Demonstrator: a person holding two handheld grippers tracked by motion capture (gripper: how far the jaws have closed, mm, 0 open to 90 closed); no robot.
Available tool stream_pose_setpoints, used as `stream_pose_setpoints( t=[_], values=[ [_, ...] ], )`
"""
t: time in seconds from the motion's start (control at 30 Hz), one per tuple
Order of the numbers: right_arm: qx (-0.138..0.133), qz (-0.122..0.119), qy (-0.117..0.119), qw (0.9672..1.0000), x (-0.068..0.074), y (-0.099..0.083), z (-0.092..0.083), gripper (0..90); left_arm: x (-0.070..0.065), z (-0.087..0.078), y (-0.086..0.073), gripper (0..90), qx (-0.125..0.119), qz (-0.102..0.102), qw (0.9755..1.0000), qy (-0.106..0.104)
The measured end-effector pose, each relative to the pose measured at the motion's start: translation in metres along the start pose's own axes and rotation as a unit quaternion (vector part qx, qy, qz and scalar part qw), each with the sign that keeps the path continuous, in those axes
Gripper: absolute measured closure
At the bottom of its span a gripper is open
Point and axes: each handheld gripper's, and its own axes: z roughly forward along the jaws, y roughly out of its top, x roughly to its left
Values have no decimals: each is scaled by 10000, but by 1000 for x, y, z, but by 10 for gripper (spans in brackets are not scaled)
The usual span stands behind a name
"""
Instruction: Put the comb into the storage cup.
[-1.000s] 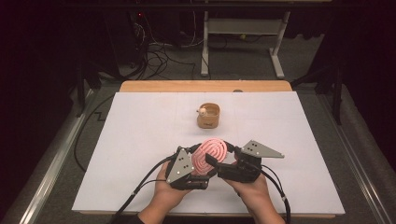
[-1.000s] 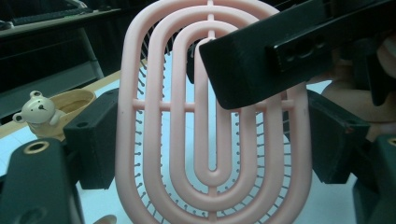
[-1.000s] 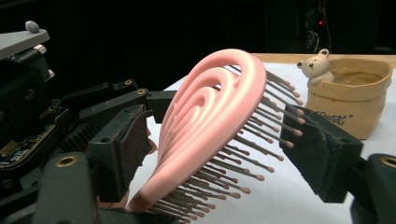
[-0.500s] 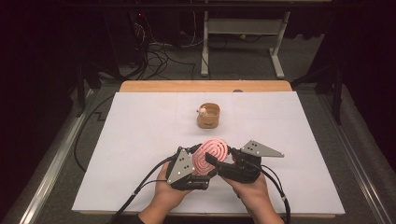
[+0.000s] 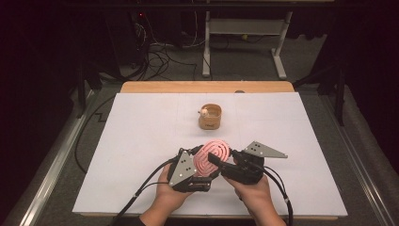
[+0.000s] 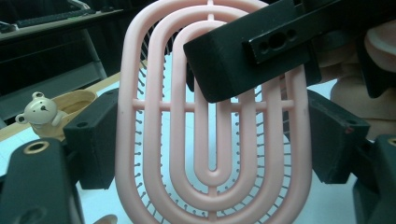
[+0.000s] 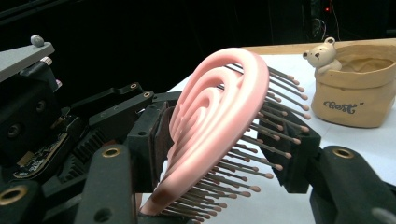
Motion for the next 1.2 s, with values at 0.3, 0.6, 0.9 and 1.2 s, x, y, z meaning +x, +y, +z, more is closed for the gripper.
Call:
stream_pose_setpoints(
  t=[0.3, 0.6, 0.9, 1.2],
  values=[
    [-41, 98, -21, 9999, 1, 1, -2, 500, -1, 0, 1, 181, -9, 64, 10000, 8],
    [-44, 165, 27, 9999, 2, 2, -3, 521, -2, -1, 2, 181, -26, 108, 9999, 35],
    [-3, 215, 90, 9997, 2, 3, -3, 549, -3, -1, 2, 181, -3, 150, 9999, 62],
    [-16, 307, 164, 9994, 2, 3, -4, 579, -4, -1, 3, 181, 12, 203, 9997, 110]
  ],
)
